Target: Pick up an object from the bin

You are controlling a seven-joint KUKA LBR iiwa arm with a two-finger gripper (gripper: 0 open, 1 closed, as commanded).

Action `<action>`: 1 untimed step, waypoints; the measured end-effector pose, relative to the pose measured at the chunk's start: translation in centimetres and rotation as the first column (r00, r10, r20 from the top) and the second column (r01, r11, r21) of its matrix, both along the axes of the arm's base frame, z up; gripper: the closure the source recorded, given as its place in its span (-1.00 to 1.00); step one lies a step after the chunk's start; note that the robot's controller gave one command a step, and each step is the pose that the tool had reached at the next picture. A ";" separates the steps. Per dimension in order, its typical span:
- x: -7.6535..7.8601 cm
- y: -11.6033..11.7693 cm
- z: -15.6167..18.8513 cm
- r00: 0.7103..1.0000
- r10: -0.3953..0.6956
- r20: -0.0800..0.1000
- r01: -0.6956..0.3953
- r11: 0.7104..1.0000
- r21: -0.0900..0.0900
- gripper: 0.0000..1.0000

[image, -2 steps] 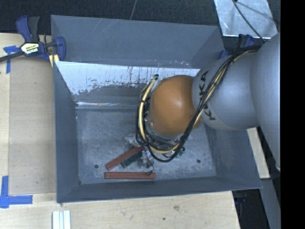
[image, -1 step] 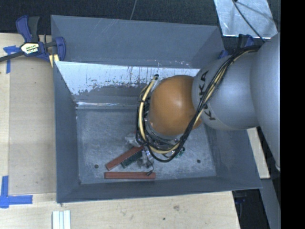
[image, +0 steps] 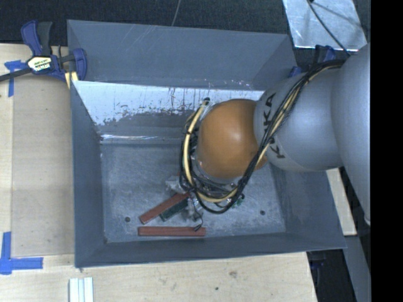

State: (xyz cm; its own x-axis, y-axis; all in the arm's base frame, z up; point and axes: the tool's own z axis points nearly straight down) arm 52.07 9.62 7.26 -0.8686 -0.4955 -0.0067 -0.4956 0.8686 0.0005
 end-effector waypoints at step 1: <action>0.1 0.0 0.6 1.000 -0.004 0.001 0.004 1.000 -0.001 1.00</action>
Offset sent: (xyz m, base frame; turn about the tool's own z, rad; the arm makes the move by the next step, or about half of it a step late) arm 0.0000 0.0001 0.0117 0.0000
